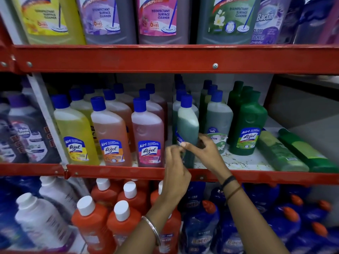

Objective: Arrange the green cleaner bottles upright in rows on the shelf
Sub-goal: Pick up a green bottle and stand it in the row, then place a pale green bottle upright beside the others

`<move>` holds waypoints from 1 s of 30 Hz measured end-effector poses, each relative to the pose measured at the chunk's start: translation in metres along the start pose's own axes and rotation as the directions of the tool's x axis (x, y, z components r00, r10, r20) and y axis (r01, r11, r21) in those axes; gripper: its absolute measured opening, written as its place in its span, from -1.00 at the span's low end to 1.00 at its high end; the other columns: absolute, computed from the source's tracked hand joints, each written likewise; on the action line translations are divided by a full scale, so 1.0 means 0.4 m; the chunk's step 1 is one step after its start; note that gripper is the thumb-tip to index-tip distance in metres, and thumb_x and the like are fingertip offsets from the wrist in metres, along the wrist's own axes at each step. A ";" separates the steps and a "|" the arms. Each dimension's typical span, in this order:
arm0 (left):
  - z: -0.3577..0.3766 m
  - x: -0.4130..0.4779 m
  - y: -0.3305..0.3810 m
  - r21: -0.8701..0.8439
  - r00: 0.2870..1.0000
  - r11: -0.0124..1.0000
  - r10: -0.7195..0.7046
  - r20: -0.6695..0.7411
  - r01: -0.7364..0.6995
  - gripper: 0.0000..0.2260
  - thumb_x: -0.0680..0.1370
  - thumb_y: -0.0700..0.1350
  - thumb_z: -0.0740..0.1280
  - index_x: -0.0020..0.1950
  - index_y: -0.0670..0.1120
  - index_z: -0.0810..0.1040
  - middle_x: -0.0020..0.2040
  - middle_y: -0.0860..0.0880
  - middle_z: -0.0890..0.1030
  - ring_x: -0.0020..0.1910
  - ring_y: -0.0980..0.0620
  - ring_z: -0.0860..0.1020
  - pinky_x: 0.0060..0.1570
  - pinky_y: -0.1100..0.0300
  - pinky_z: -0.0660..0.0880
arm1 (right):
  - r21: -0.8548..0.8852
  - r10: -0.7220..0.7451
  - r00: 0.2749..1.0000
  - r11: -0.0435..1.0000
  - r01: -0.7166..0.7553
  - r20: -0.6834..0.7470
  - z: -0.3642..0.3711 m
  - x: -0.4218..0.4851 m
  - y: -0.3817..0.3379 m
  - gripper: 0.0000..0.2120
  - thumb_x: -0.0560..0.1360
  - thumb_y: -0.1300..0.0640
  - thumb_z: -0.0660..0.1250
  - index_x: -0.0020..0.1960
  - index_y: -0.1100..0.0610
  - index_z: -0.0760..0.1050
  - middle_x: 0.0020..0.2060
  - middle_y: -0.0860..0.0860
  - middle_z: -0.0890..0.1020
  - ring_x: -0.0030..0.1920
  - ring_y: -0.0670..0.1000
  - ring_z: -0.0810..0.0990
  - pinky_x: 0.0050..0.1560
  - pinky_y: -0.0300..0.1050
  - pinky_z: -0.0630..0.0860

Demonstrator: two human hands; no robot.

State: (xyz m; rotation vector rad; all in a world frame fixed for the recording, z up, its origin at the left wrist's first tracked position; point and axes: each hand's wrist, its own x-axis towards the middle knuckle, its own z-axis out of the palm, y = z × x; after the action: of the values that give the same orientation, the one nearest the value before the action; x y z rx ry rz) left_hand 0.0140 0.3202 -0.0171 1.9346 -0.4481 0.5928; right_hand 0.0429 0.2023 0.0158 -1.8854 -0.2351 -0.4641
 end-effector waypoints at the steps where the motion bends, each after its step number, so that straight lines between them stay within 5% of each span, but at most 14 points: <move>1: 0.002 0.009 0.001 -0.024 0.999 0.999 -0.039 -0.013 0.039 -0.48 0.33 -0.50 0.09 0.23 -0.16 0.34 0.16 -0.10 0.34 0.14 -0.05 0.41 0.22 0.12 0.41 | -0.002 0.014 1.000 1.000 -0.014 -0.003 -0.004 0.001 0.003 -0.67 0.36 0.02 0.47 0.09 -0.01 0.51 -0.04 -0.12 0.61 -0.03 -0.21 0.61 -0.04 -0.34 0.52; 4: 0.009 0.055 -0.010 -0.036 0.981 0.982 -0.181 0.065 0.183 -0.41 0.40 -0.44 0.15 0.41 -0.19 0.17 0.34 -0.21 0.30 0.34 -0.11 0.32 0.33 0.19 0.26 | 0.040 0.036 0.999 0.998 -0.037 0.034 -0.029 0.004 0.024 -0.57 0.38 0.13 0.46 0.19 0.05 0.42 0.06 -0.06 0.62 0.08 -0.14 0.61 0.08 -0.26 0.53; 8: 0.017 0.085 -0.027 0.025 0.957 0.964 -0.264 0.122 0.263 -0.45 0.49 -0.35 0.19 0.44 -0.16 0.11 0.31 -0.22 0.37 0.30 -0.14 0.39 0.23 0.11 0.37 | 0.081 0.040 0.990 0.995 -0.052 0.139 -0.056 0.011 0.027 -0.67 0.46 0.19 0.36 0.21 0.10 0.43 0.04 -0.12 0.62 0.03 -0.21 0.62 0.01 -0.35 0.54; 11: 0.024 0.075 -0.032 0.045 0.974 0.974 -0.222 0.047 0.220 -0.54 0.54 -0.24 0.22 0.41 -0.16 0.15 0.29 -0.22 0.37 0.27 -0.14 0.40 0.21 0.13 0.38 | -0.005 0.121 0.986 0.993 -0.121 0.112 -0.055 0.022 0.035 -0.76 0.47 0.04 0.34 0.07 0.14 0.52 -0.11 -0.03 0.66 -0.04 0.00 0.66 0.04 0.00 0.62; 14: 0.042 0.062 -0.032 0.109 0.980 0.974 -0.201 0.009 0.198 -0.47 0.53 -0.18 0.26 0.43 -0.18 0.11 0.30 -0.24 0.34 0.28 -0.14 0.35 0.20 0.17 0.30 | -0.086 0.169 0.981 0.983 -0.161 0.099 -0.058 0.028 0.039 -0.57 0.38 -0.21 0.33 -0.02 0.15 0.53 -0.09 0.14 0.68 -0.02 0.13 0.66 0.03 0.28 0.57; 22: 0.074 0.035 -0.005 0.100 0.976 0.978 -0.166 -0.139 0.181 -0.45 0.49 -0.31 0.23 0.43 -0.28 0.08 0.32 -0.29 0.25 0.33 -0.22 0.29 0.28 0.21 0.22 | -0.235 0.107 0.988 0.969 -0.078 0.112 -0.060 0.009 0.039 -0.62 0.47 -0.15 0.26 -0.06 0.19 0.51 -0.16 0.09 0.67 -0.10 0.06 0.63 -0.04 0.02 0.58; 26: 0.128 0.006 0.065 0.035 0.954 0.995 0.095 -0.286 -0.089 -0.54 0.50 -0.29 0.18 0.38 -0.23 0.17 0.42 -0.23 0.12 0.45 -0.02 0.14 0.40 0.27 0.20 | -0.230 0.099 0.987 0.971 -0.068 0.129 -0.135 -0.037 0.041 -0.67 0.46 -0.02 0.35 0.13 0.16 0.55 -0.02 0.01 0.67 0.01 -0.07 0.63 0.09 -0.17 0.54; 30: 0.235 0.009 0.166 -0.054 0.953 0.956 0.280 -0.118 -0.288 -0.62 0.48 -0.36 0.21 0.29 -0.22 0.29 0.33 -0.15 0.26 0.36 0.21 0.22 0.35 0.42 0.14 | -0.234 0.056 0.994 0.969 -0.077 -0.097 -0.329 -0.067 0.065 -0.83 0.46 0.09 0.38 -0.03 0.17 0.61 -0.22 -0.01 0.66 -0.18 -0.10 0.63 -0.14 -0.35 0.51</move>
State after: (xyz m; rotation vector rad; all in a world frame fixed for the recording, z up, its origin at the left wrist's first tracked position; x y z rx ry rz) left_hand -0.0002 0.2073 -0.0005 1.7729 -0.6761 0.8525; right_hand 0.0019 0.0719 0.0215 -2.0933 -0.0577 -0.5493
